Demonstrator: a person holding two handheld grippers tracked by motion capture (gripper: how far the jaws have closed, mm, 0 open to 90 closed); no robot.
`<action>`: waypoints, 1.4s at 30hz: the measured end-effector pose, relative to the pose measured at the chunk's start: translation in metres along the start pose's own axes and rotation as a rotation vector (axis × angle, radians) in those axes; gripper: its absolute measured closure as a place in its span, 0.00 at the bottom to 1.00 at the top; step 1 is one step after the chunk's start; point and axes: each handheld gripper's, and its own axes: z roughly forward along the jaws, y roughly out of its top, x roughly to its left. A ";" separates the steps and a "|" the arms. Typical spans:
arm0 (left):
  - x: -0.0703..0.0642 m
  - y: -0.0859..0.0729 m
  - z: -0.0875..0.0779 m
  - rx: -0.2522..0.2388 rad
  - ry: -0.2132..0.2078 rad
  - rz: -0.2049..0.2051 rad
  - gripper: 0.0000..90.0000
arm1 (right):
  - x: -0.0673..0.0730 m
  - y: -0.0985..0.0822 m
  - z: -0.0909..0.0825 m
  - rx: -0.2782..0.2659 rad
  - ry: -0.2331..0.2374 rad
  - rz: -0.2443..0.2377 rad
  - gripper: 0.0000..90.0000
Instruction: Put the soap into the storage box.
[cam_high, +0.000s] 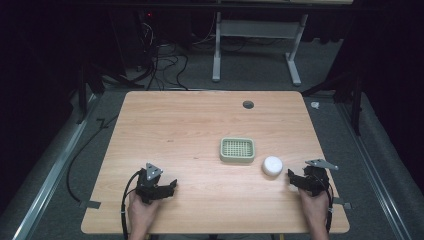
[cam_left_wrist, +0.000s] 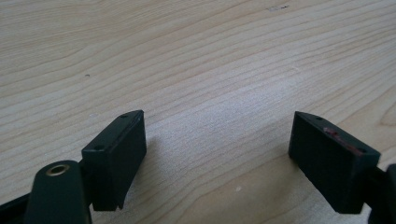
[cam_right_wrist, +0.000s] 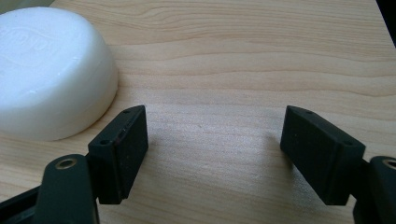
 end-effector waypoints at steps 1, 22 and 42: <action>0.000 0.000 0.000 0.000 0.000 0.000 0.22 | 0.000 0.000 0.000 0.000 0.000 0.000 0.27; 0.000 0.000 0.000 -0.001 -0.001 -0.003 0.22 | -0.001 0.000 0.000 -0.001 0.005 0.000 0.26; 0.000 0.000 0.000 0.000 -0.002 -0.004 0.22 | -0.001 -0.002 -0.004 -0.019 0.040 0.012 0.26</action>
